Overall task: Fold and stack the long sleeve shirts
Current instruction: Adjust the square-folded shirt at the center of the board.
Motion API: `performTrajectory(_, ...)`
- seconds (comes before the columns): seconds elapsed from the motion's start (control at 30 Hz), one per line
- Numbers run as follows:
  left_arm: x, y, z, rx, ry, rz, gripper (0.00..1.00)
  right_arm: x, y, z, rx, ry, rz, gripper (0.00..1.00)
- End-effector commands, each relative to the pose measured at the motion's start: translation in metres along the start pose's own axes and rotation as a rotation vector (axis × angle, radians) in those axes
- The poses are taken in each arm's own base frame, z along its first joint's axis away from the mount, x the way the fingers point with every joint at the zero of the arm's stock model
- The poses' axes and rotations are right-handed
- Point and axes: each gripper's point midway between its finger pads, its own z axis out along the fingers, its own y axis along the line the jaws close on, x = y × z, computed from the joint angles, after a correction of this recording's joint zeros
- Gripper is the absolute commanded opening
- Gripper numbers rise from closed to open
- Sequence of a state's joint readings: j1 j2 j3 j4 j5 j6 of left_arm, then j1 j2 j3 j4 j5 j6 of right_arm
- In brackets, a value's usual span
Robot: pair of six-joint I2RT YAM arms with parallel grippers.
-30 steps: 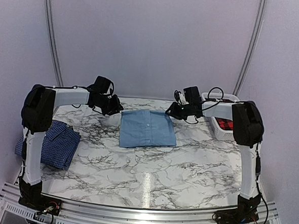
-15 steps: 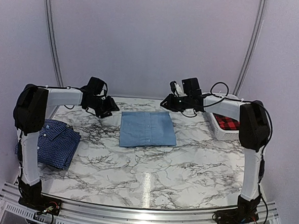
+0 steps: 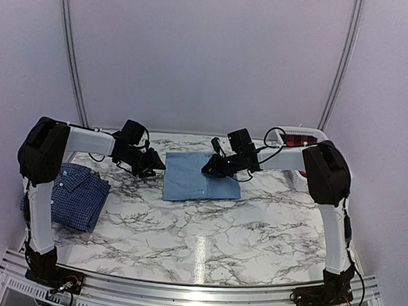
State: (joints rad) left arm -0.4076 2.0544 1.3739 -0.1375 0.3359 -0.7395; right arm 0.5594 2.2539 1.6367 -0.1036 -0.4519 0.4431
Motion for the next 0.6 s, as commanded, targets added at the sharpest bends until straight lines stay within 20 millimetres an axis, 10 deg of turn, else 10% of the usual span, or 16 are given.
performTrajectory(0.0,0.008,-0.009,0.003,0.041,0.019,0.039,0.51,0.003,-0.019,0.006,0.009,-0.009,0.038,0.14)
performTrajectory(0.4,0.023,0.009,0.027,-0.044,0.057,0.066,0.50,-0.028,-0.007,-0.032,0.044,-0.081,-0.008,0.28)
performTrajectory(0.57,0.029,0.010,0.034,-0.080,0.061,0.081,0.47,-0.029,-0.033,-0.045,0.069,-0.088,0.025,0.29)
